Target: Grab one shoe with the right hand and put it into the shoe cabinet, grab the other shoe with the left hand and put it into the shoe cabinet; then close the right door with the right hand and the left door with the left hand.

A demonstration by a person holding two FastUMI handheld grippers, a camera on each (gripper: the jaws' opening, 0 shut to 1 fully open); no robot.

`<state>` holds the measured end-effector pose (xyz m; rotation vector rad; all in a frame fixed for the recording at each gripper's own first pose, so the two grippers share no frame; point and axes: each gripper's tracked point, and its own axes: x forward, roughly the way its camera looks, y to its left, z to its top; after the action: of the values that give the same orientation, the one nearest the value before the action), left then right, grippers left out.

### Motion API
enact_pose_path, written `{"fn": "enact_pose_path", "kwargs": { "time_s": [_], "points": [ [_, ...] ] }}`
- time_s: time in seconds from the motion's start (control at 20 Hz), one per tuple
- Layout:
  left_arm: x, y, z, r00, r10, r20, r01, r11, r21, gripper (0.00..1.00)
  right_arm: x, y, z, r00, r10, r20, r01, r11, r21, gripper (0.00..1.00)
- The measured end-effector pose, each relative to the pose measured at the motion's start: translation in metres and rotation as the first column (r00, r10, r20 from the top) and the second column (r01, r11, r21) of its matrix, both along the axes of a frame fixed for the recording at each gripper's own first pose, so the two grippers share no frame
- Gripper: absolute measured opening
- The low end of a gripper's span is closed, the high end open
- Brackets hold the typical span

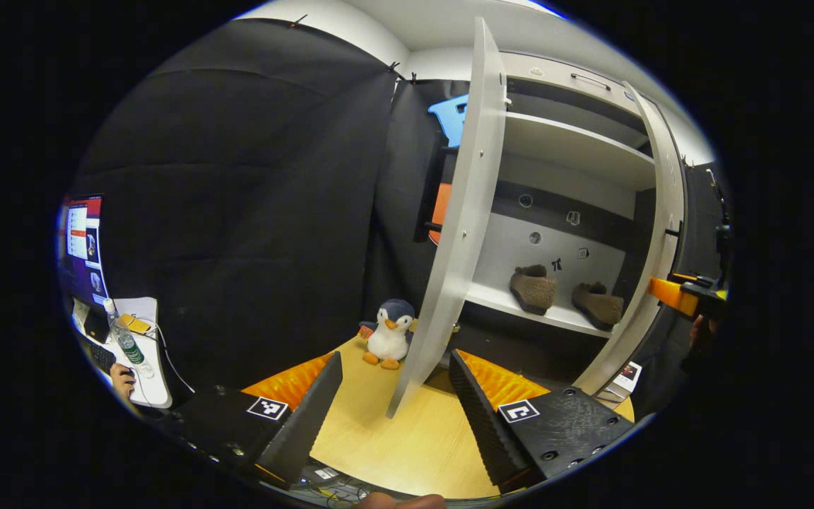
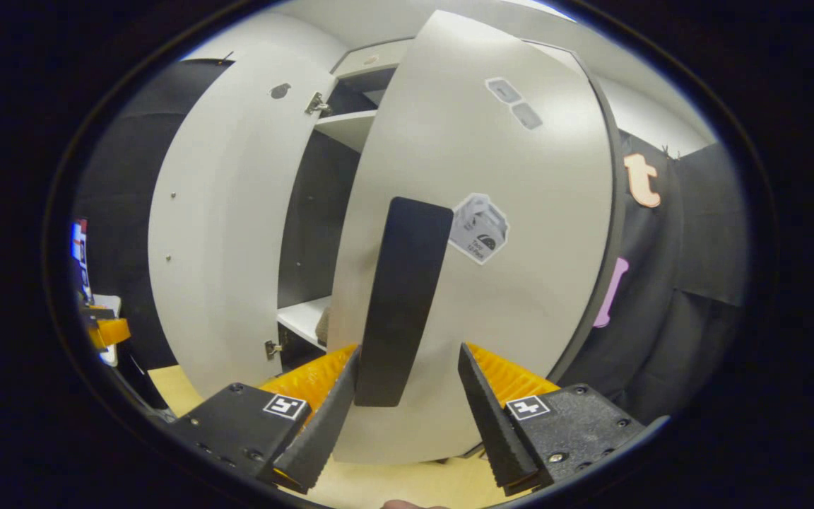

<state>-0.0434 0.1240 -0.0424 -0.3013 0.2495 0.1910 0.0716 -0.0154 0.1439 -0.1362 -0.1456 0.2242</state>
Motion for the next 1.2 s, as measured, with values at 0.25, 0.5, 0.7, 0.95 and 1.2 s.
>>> {"fn": "enact_pose_path", "kwargs": {
  "time_s": [0.25,0.5,0.7,0.95,1.2],
  "points": [
    [0.005,0.014,0.008,0.999,0.029,0.034,-0.03,1.0,0.009,0.92,0.013,0.006,-0.002,1.0,0.019,-0.008,-0.02,1.0,-0.018,0.88],
    [0.016,0.035,0.013,0.998,0.049,0.045,-0.051,0.998,0.033,0.92,0.032,0.018,0.001,1.0,-0.012,-0.013,0.011,0.997,-0.071,0.89],
    [0.034,0.056,0.013,0.998,0.028,0.048,-0.031,0.997,0.075,0.92,0.025,0.027,0.001,1.0,-0.012,0.009,0.013,0.991,-0.13,0.89],
    [0.079,0.065,0.01,0.997,-0.06,0.049,0.054,0.992,0.118,0.92,0.002,0.037,-0.008,0.996,-0.044,0.077,0.062,0.967,-0.249,0.89],
    [0.098,0.054,0.009,0.992,-0.117,0.054,0.106,0.979,0.173,0.92,-0.025,0.055,-0.033,0.998,-0.021,0.055,0.037,0.952,-0.305,0.9]
  ]
}}
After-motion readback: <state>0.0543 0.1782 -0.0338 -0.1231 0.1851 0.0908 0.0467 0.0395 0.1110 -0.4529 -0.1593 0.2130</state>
